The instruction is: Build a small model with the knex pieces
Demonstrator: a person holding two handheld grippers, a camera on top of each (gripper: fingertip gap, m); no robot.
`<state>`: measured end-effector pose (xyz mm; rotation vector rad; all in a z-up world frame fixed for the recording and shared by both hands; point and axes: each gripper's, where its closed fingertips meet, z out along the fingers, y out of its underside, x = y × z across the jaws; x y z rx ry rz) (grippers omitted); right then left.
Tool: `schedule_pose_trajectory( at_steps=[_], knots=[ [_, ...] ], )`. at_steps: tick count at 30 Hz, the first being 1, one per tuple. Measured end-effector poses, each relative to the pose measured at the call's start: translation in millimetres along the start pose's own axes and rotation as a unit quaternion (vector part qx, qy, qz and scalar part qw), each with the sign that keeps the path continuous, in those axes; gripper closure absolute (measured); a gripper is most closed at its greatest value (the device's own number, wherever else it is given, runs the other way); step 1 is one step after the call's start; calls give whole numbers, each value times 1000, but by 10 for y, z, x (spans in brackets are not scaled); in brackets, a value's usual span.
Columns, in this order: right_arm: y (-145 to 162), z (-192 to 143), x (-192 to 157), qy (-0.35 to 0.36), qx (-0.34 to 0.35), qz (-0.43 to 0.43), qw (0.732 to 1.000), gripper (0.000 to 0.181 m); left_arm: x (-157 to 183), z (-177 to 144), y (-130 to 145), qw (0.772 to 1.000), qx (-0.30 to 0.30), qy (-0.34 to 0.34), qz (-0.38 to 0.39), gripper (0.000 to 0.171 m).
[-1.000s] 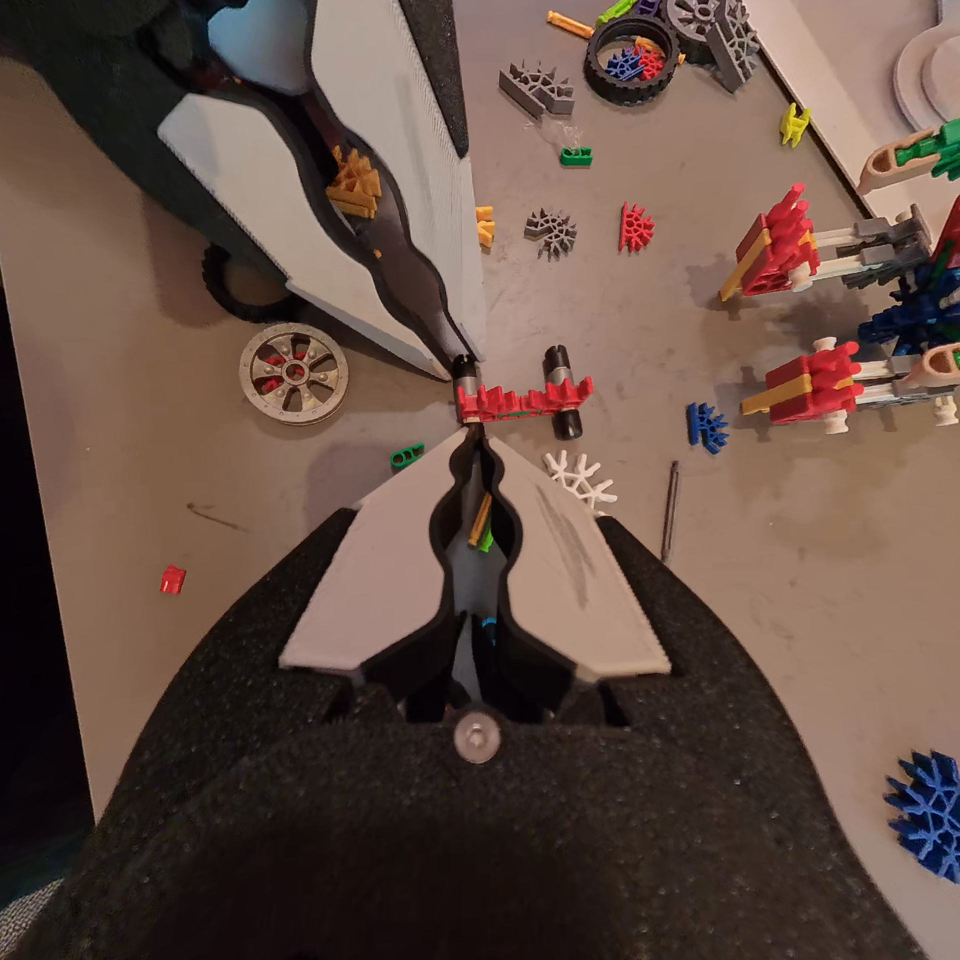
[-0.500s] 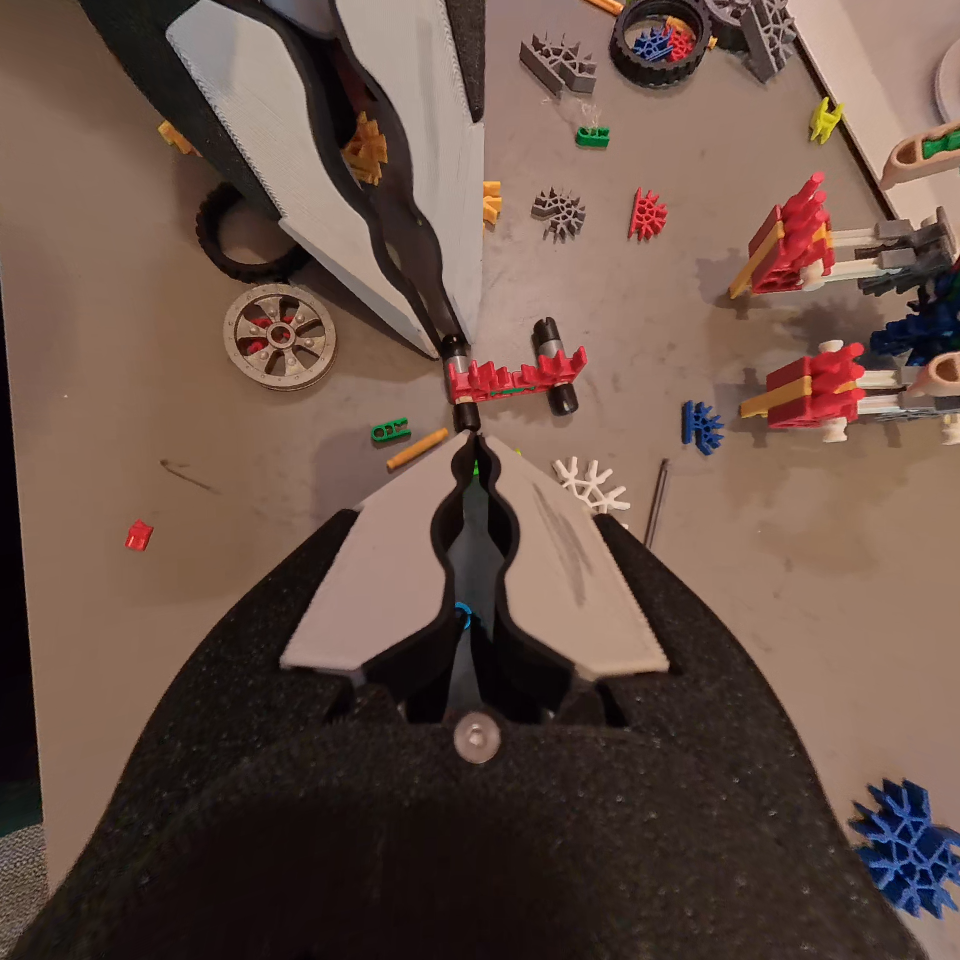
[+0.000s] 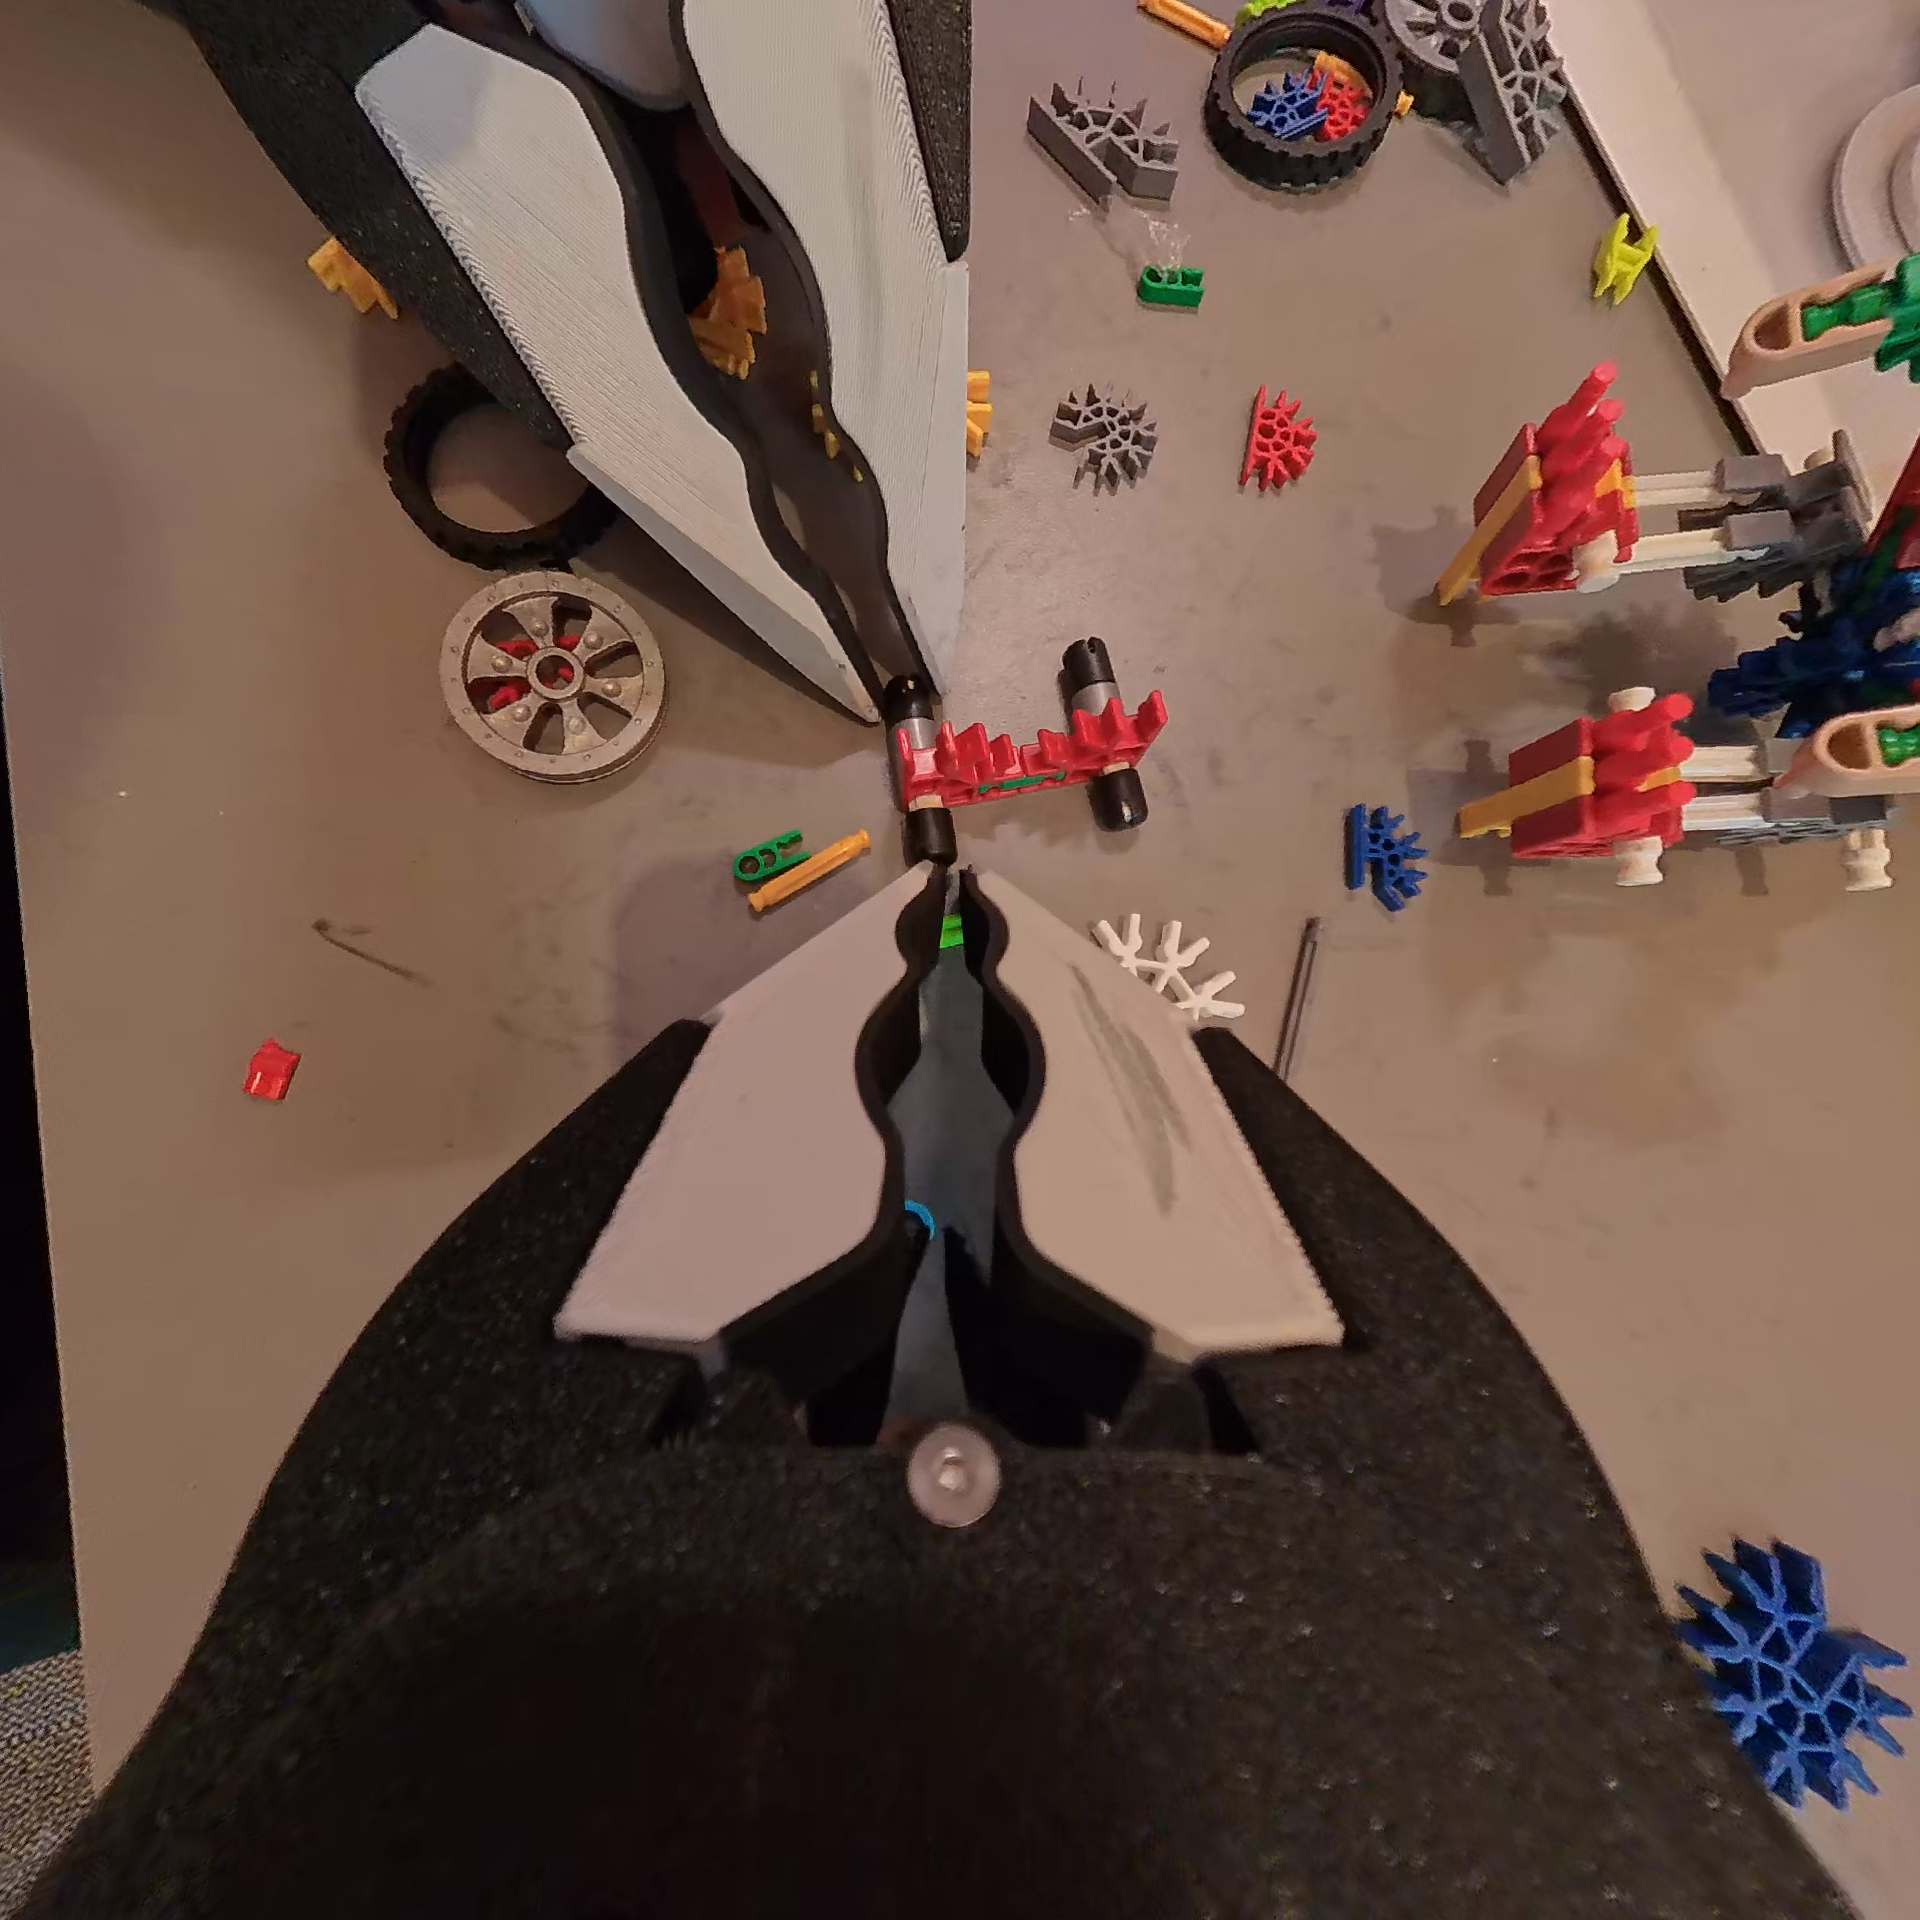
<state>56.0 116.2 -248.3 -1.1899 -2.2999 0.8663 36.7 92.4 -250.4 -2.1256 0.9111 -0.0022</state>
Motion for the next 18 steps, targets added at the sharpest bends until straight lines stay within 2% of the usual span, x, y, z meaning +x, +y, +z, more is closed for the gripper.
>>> schedule_pose_trajectory(
  at_steps=[18],
  knots=[
    [-2, 22, -69, -14, 8, 4, 1000, 170, -30, 0, 10, 1000, 2, -3, -1, 165]
  ],
)
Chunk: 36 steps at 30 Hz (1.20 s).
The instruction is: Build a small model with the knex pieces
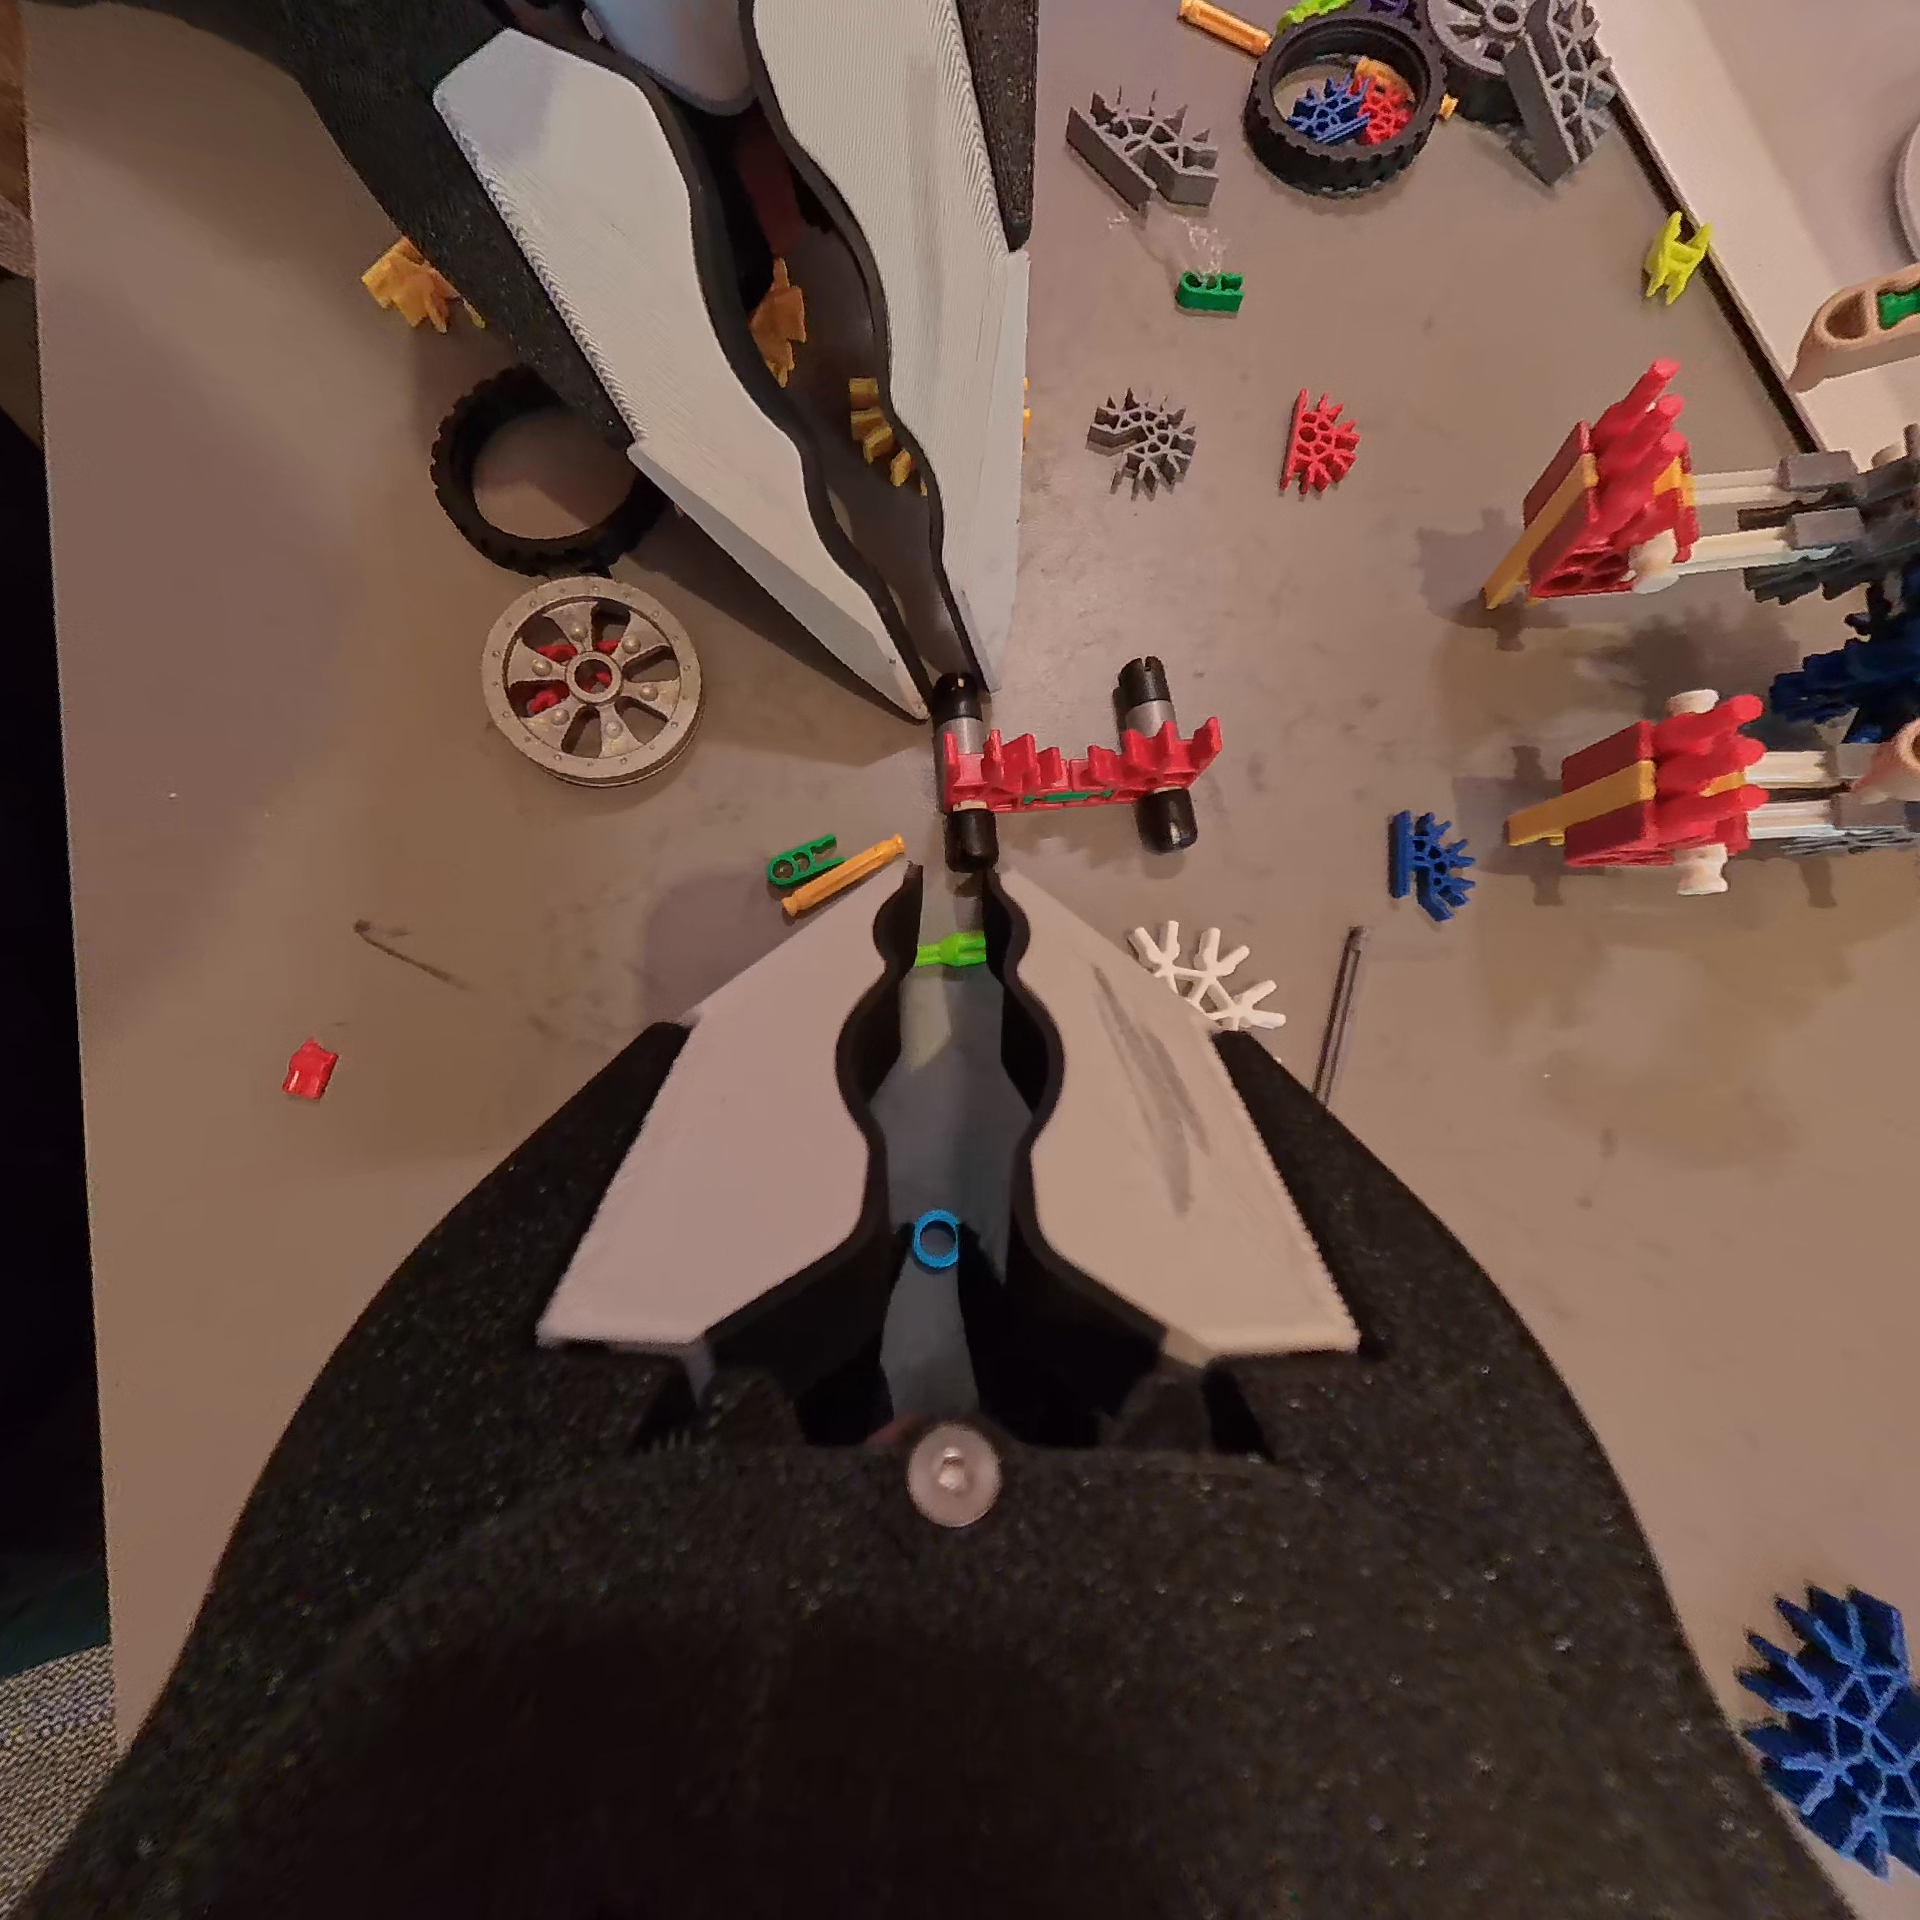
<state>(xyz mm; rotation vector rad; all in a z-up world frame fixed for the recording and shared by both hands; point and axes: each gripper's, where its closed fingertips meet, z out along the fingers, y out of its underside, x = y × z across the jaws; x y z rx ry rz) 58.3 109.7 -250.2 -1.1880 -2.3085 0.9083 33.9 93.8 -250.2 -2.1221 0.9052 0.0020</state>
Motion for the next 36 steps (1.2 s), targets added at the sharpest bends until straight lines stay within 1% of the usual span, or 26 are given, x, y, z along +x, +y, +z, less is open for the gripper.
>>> schedule_pose_trajectory(
  at_steps=[6, 12, 16, 19, 36],
  knots=[
    [-2, 5, 13, 3, -3, -6, 1000, 171, -2, 0, 1, 1000, 0, -1, 2, 165],
    [-3, 6, 45, 10, -5, -14, 1000, 178, -4, 4, 1, 1000, 0, 2, 3, 165],
    [-6, -1, 73, 12, -4, -11, 1000, 177, -6, 10, -3, 1000, 1, 2, 5, 165],
    [-7, -7, 96, 17, -3, -11, 1000, 171, -6, 11, -3, 1000, 1, 4, 4, 165],
    [-24, 32, 80, 6, 3, -33, 999, 176, 6, 26, -18, 1000, -1, 1, 6, 167]
  ],
)
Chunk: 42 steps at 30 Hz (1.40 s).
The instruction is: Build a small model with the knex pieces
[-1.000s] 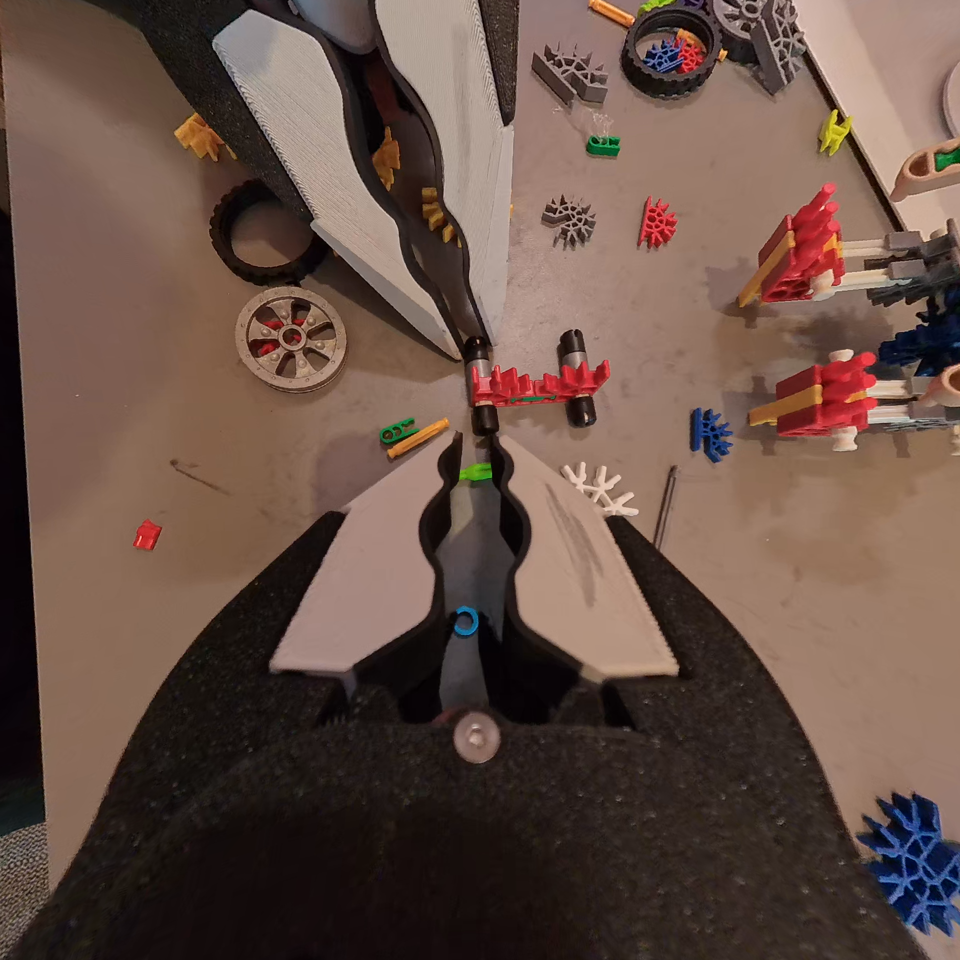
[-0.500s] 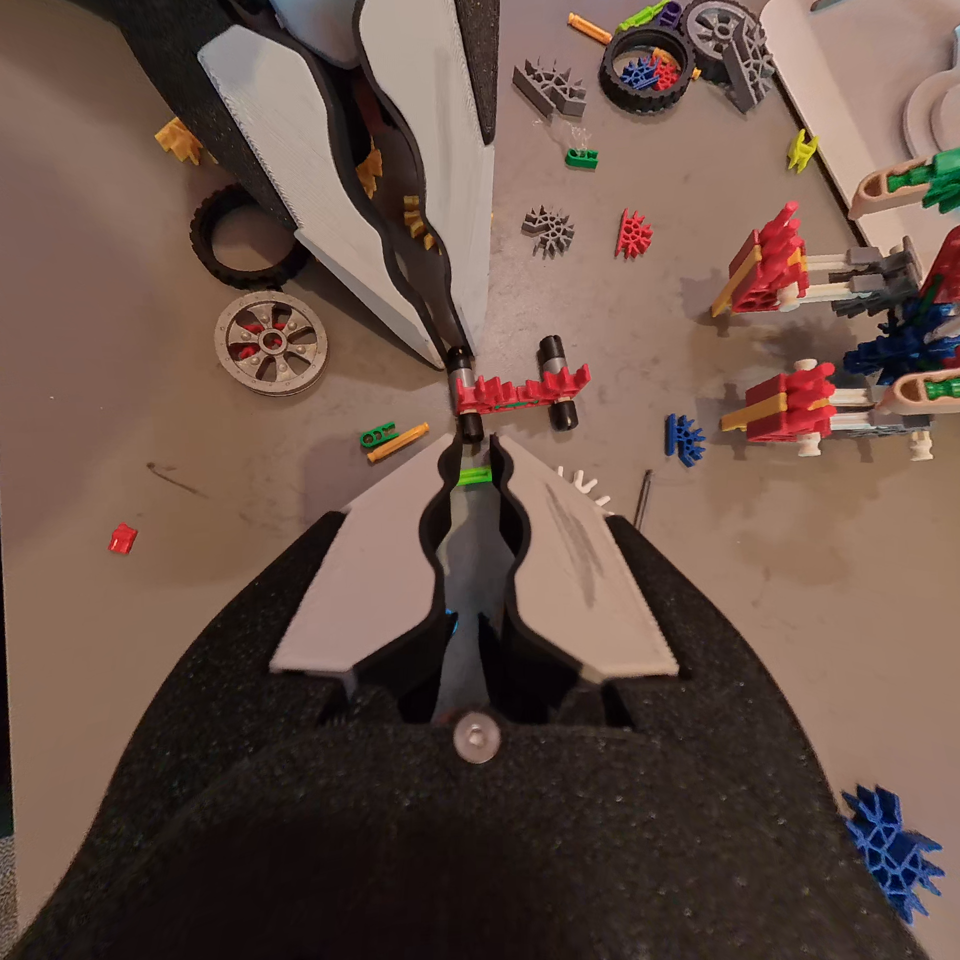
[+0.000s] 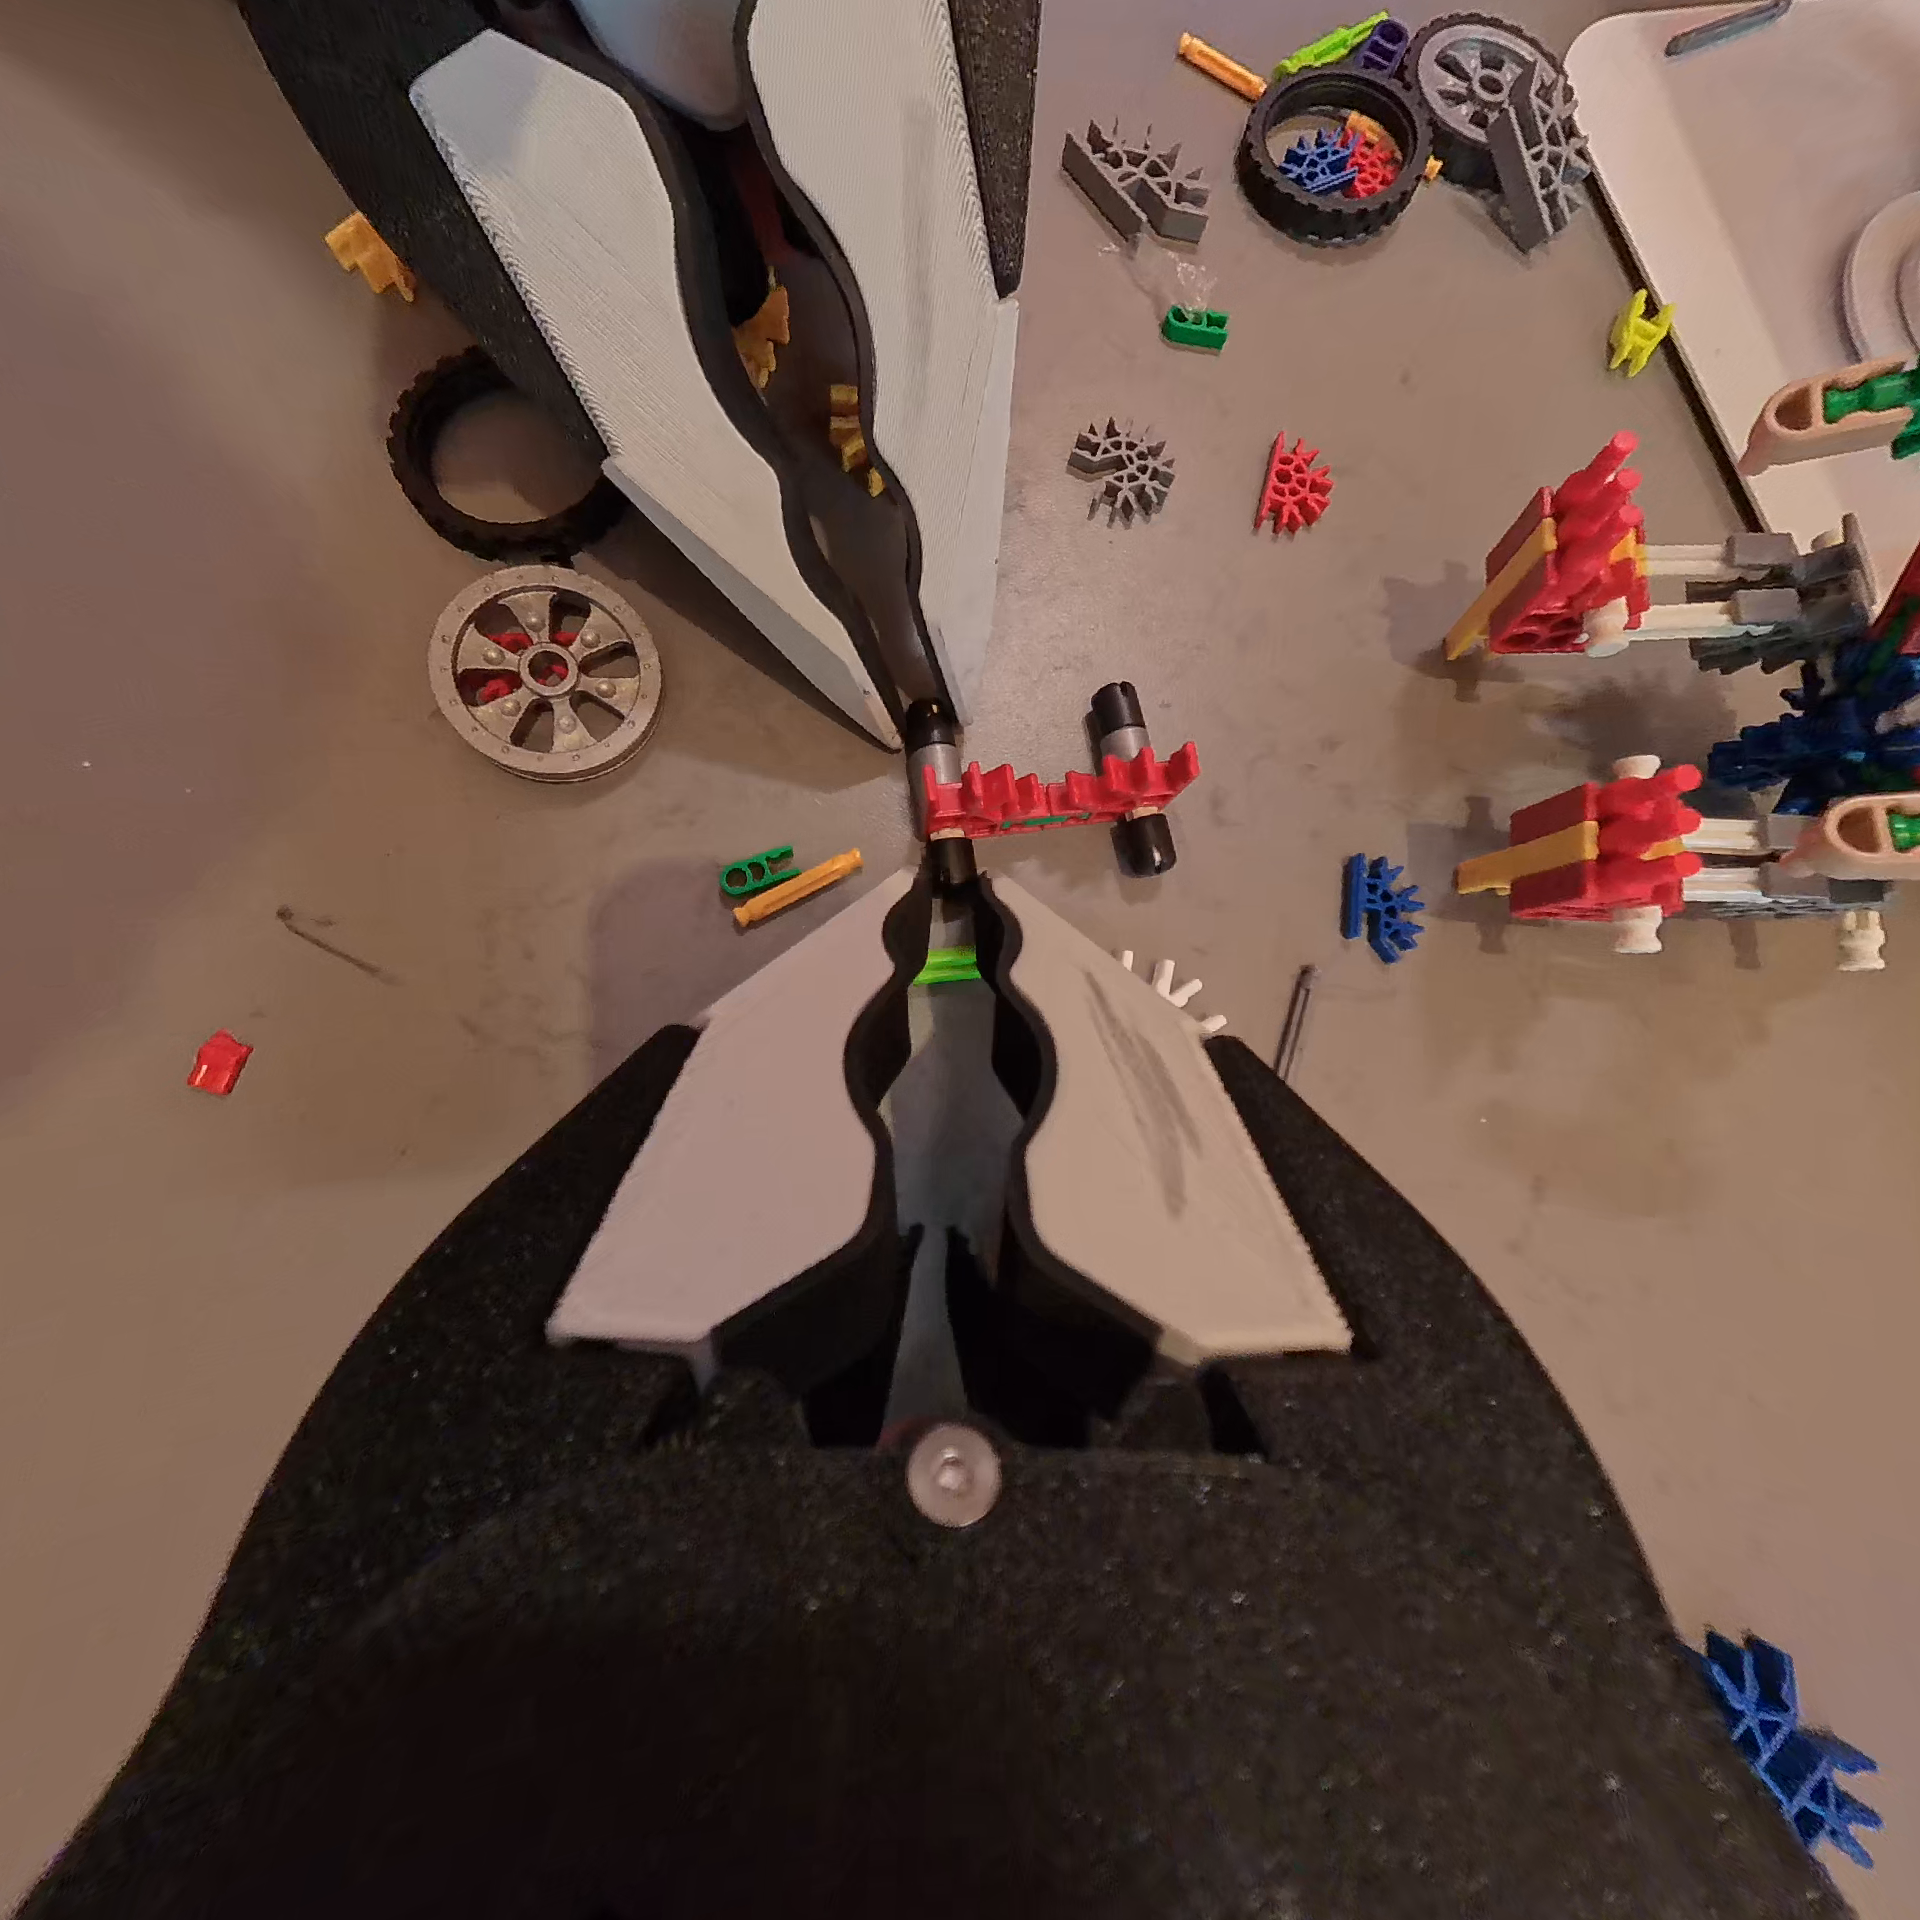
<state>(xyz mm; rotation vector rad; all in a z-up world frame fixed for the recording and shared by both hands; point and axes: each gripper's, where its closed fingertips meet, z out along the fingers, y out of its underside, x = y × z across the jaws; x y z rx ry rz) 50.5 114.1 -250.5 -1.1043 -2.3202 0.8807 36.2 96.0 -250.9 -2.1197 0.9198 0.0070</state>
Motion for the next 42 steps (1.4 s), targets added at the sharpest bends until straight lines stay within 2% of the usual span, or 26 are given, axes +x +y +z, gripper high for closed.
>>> schedule_pose_trajectory(
  at_steps=[13, 22, 42],
  knots=[
    [-6, 10, -4, -11, -8, -16, 1000, 176, 3, 16, -15, 1000, -1, 11, -8, 168],
    [11, -9, 8, -12, 12, -3, 1000, 174, -10, 10, -11, 1000, 2, -6, 6, 165],
    [12, -15, 146, 21, 15, -7, 1000, 177, 52, 13, -40, 1000, 0, -1, 18, 165]
  ],
)
